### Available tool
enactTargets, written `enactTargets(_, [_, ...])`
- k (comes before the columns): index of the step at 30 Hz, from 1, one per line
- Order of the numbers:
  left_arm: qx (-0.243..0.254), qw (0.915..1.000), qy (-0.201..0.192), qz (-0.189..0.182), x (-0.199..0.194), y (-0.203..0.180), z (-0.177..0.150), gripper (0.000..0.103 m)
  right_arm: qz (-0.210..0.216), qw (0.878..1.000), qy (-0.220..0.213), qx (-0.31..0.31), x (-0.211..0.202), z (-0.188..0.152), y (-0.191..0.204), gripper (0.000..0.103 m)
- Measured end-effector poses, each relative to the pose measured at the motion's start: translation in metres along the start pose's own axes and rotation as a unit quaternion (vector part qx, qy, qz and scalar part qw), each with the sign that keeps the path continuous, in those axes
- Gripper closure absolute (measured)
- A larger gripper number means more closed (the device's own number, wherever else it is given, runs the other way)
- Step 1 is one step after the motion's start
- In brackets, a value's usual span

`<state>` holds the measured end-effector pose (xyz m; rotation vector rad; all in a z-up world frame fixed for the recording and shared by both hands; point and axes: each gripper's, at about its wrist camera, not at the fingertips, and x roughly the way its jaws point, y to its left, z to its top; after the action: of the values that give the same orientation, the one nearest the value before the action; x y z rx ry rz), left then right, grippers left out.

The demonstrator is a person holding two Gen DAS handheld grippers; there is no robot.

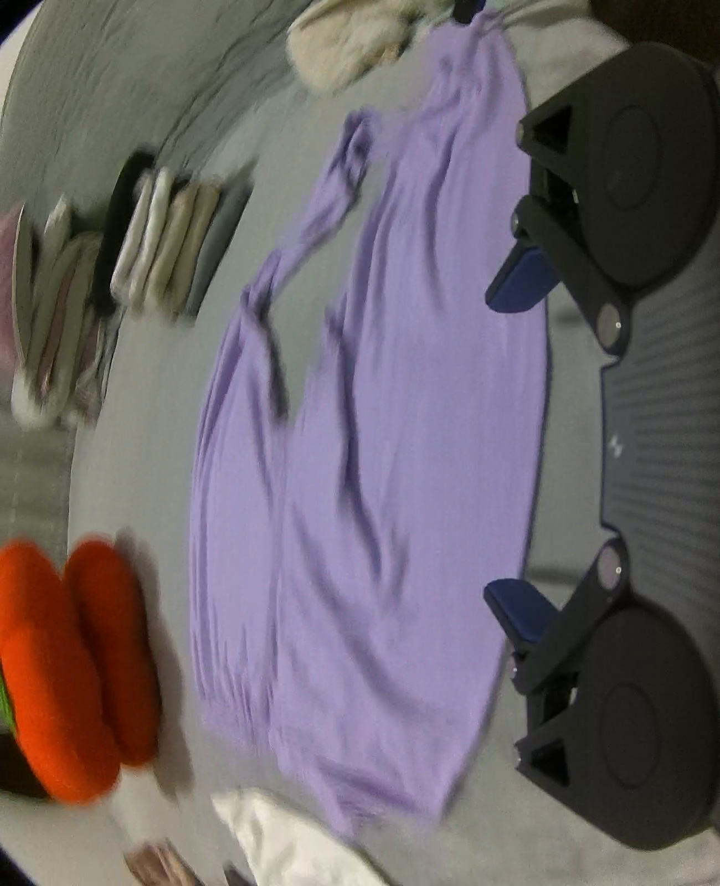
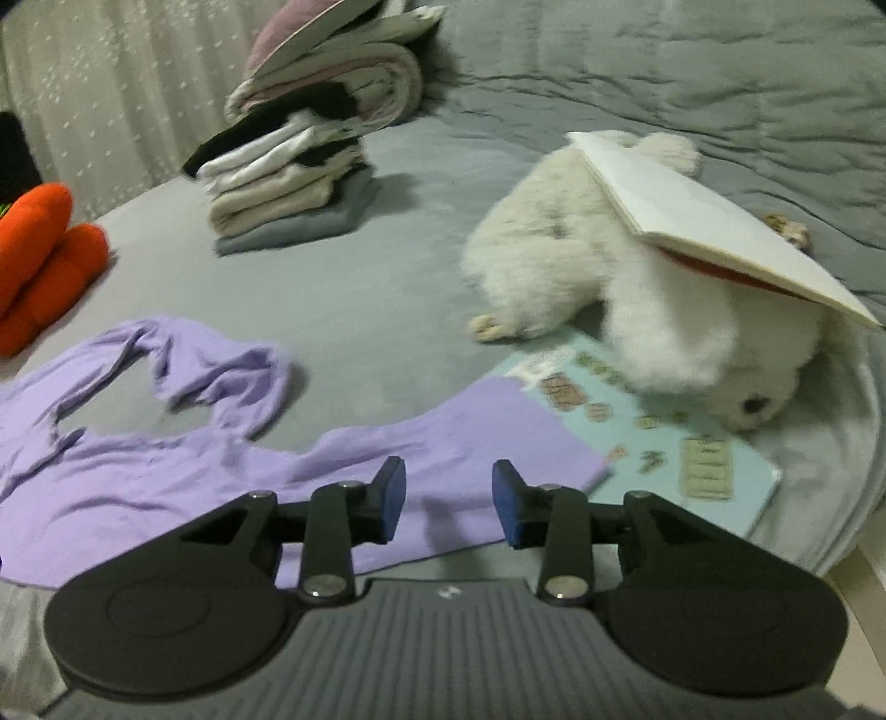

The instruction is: Fold clothes

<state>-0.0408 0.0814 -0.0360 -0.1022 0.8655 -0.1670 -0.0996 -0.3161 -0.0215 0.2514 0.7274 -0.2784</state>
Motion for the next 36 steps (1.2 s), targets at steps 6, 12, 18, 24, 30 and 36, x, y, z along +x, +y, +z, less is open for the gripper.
enactTargets(6, [-0.058, 0.9976, -0.021, 0.032, -0.012, 0.058, 0.003, 0.001, 0.022, 0.999, 0.018, -0.026, 0.007, -0.007, 0.038, 0.064])
enactTargets(12, [-0.129, 0.9886, -0.047, 0.063, -0.023, 0.114, 0.012, 0.001, 0.041, 0.997, 0.031, -0.064, 0.009, -0.016, 0.076, 0.062])
enactTargets(18, [-0.163, 0.9819, -0.05, 0.084, -0.016, 0.147, 0.024, 0.001, 0.067, 0.991, 0.043, -0.108, 0.011, -0.029, 0.115, 0.057])
enactTargets(24, [-0.195, 0.9773, -0.058, 0.06, -0.011, 0.171, 0.031, 0.001, 0.097, 0.983, 0.053, -0.15, 0.012, -0.041, 0.155, 0.053])
enactTargets(30, [-0.317, 0.9471, -0.051, -0.014, -0.002, 0.204, 0.033, 0.015, 0.133, 0.971, 0.056, -0.188, 0.012, -0.05, 0.193, 0.053])
enactTargets(36, [-0.377, 0.9244, -0.051, -0.024, 0.01, 0.217, 0.035, 0.036, 0.207, 0.944, 0.049, -0.252, 0.005, -0.064, 0.233, 0.053])
